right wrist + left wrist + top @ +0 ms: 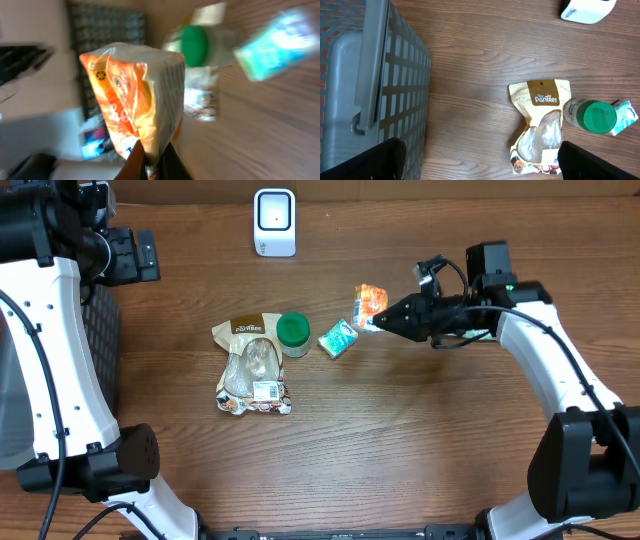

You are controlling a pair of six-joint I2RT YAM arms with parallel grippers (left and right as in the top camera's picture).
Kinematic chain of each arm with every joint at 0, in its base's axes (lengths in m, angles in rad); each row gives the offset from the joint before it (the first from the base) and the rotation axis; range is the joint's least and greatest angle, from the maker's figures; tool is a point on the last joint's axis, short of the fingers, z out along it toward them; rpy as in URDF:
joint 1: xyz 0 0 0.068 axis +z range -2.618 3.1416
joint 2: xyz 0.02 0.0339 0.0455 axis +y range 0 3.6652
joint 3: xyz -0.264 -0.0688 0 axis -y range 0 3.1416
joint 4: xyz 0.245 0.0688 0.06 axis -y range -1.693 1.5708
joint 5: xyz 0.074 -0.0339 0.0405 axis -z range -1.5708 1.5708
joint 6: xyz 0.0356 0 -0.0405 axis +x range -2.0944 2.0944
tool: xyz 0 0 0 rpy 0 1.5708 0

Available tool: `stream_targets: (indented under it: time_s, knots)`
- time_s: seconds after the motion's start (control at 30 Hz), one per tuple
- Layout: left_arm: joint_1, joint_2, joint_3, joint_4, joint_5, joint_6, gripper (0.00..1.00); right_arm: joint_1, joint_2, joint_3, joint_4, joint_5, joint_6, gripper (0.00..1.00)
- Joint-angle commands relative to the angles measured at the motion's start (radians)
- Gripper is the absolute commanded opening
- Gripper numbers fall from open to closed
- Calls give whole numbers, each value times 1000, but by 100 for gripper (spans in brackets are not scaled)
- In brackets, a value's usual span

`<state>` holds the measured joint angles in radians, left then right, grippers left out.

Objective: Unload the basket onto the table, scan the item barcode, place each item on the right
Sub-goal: 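Carry the orange packet with the right gripper toward the scanner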

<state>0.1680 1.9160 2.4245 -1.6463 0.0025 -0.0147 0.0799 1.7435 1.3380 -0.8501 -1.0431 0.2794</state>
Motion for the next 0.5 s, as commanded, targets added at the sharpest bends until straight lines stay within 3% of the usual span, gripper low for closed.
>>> stream_targets:
  time_s: [0.0,0.27,0.37,0.47]
  knots:
    - [2,1,-1,1,-6,18,99,9,2,198,-105,413,36,4]
    - [2,1,-1,1,-6,18,99,94,191,879,-462,821,35,4]
    - [2,1,-1,1,-6,18,99,154,295,1125,-512,954,29,4]
    - [2,1,-1,1,-6,18,100,230,369,1253,-488,1112,5,4]
